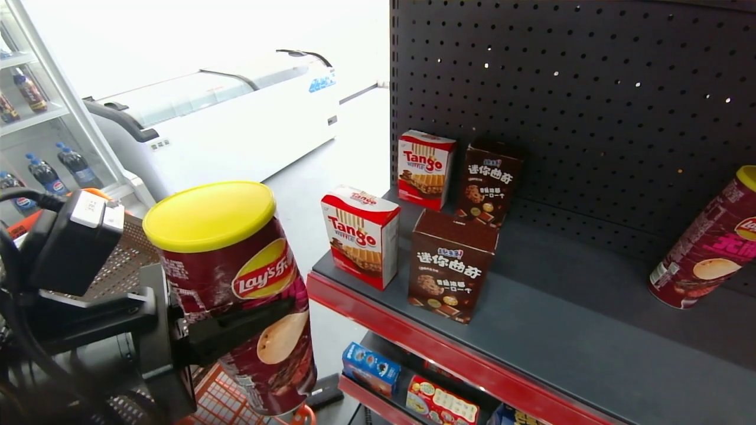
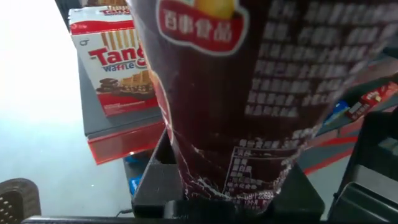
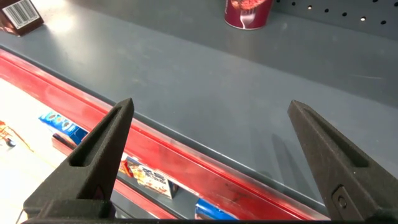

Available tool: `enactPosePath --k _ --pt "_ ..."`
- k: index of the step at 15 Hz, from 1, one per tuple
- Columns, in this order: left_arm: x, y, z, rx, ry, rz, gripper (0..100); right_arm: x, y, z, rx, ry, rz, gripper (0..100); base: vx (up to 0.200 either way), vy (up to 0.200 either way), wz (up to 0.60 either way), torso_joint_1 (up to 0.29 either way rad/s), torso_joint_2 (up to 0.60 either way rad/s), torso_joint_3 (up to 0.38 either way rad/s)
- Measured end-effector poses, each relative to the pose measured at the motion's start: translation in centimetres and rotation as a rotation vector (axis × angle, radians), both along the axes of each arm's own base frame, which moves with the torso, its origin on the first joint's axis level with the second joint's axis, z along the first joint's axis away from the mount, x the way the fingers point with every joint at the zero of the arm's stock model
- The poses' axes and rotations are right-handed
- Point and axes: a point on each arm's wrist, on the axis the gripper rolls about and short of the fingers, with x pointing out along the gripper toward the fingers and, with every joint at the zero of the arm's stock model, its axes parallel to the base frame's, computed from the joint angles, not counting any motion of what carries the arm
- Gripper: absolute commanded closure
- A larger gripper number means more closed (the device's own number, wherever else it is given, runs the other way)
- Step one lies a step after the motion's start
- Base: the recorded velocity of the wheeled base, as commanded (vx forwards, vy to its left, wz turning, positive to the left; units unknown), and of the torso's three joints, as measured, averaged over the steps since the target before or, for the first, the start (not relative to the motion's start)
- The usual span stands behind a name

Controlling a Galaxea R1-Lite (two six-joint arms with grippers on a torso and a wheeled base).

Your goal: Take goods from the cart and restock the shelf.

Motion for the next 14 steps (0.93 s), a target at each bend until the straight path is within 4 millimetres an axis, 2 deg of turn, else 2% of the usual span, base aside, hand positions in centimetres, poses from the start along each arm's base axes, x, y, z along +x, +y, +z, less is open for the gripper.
enactPosePath --k 2,5,9,14 --pt "0.0 -0.1 -0.1 0.0 0.003 -0.026 100 0.0 0.0 0.0 0.001 -0.001 0.0 0 0.0 0.0 0.0 0.0 0.0 0.0" --pt "-0.4 -0.7 -0.1 -0.005 0.006 -0.13 100 0.0 0.0 0.0 0.001 0.0 0.001 0 0.0 0.0 -0.6 0.002 0.01 0.001" --pt "-0.6 -1.5 0.1 -0.011 -0.001 -0.207 100 0.0 0.0 0.0 0.001 0.0 0.001 0 0.0 0.0 0.0 0.0 0.0 0.0" --pt "-0.5 -1.9 0.2 -0.01 0.001 -0.222 100 0.0 0.0 0.0 0.001 0.0 0.001 0 0.0 0.0 0.0 0.0 0.0 0.0"
